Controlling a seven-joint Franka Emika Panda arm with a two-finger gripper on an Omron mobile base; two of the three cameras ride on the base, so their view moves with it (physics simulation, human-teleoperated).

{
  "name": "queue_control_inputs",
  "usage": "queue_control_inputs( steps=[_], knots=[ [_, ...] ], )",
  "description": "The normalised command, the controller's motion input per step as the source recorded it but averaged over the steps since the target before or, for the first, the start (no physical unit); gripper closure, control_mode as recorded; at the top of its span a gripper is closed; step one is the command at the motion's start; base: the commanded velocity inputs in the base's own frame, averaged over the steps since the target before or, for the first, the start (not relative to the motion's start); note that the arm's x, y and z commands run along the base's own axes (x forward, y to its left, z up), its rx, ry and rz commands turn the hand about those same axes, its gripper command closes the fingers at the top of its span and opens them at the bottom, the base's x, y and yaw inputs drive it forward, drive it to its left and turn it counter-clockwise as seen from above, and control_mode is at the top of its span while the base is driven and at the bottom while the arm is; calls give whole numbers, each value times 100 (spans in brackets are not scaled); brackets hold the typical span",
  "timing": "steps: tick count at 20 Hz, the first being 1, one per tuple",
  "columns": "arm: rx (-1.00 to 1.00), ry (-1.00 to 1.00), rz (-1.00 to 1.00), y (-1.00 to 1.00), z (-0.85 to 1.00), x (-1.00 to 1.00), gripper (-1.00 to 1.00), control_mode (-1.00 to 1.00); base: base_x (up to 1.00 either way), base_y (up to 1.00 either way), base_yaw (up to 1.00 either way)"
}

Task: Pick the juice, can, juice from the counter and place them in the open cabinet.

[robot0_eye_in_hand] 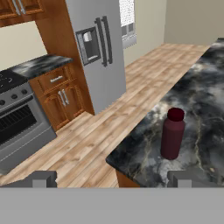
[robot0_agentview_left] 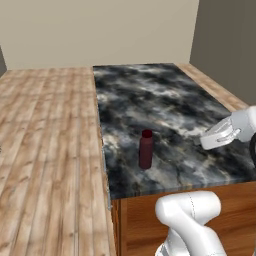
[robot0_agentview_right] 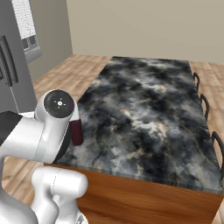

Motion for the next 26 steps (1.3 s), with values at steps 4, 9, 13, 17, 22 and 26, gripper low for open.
queue_control_inputs(
  steps=[4,9,13,17,22,26],
  knots=[
    [0,-5,18,-26,0,-10,-100,-100,0,0,0],
    [0,-3,17,-22,-10,0,-100,-100,0,0,0],
    [0,-10,12,-29,-19,3,-100,-100,0,0,0],
    [0,-9,6,-17,-29,22,-100,-100,0,0,0],
    [1,-13,1,-3,-25,35,-100,-100,0,0,0],
    [2,-13,0,1,-18,46,-100,-100,0,0,0]
  ],
)
